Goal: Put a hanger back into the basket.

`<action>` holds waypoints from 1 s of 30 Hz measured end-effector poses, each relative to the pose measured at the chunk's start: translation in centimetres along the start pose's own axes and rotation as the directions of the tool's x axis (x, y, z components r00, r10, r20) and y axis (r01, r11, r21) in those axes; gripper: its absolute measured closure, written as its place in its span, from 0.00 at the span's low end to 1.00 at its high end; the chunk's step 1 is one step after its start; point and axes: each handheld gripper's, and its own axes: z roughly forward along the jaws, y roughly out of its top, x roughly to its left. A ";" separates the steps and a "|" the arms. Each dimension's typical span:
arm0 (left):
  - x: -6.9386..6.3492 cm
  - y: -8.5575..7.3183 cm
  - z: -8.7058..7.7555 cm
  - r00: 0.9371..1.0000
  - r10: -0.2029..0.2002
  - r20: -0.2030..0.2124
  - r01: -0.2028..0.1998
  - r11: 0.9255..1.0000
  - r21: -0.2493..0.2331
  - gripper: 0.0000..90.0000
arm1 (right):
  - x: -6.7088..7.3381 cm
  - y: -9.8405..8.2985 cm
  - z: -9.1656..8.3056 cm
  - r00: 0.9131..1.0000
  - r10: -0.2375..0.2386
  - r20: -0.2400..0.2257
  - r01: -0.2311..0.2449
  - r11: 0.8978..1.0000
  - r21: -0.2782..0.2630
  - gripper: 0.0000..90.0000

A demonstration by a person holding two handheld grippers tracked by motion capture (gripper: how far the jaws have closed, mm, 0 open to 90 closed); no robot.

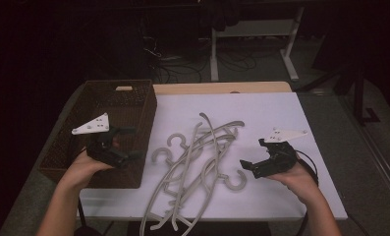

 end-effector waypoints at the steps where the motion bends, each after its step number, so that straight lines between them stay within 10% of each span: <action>1: 0.0 0.0 0.1 1.000 0.001 0.002 -0.001 1.000 0.001 0.00 | 0.0 0.0 0.0 1.000 0.000 0.000 0.000 1.000 0.000 0.00; 21: -1.9 3.3 4.3 0.998 0.061 0.028 -0.063 0.995 0.074 0.00 | -0.1 -0.2 0.6 1.000 0.005 0.009 -0.006 0.999 0.039 0.00; 30: -3.2 5.4 10.0 0.996 0.073 0.054 -0.079 0.988 0.130 0.01 | 0.4 -0.3 1.4 1.000 -0.005 -0.004 0.005 0.998 0.066 0.00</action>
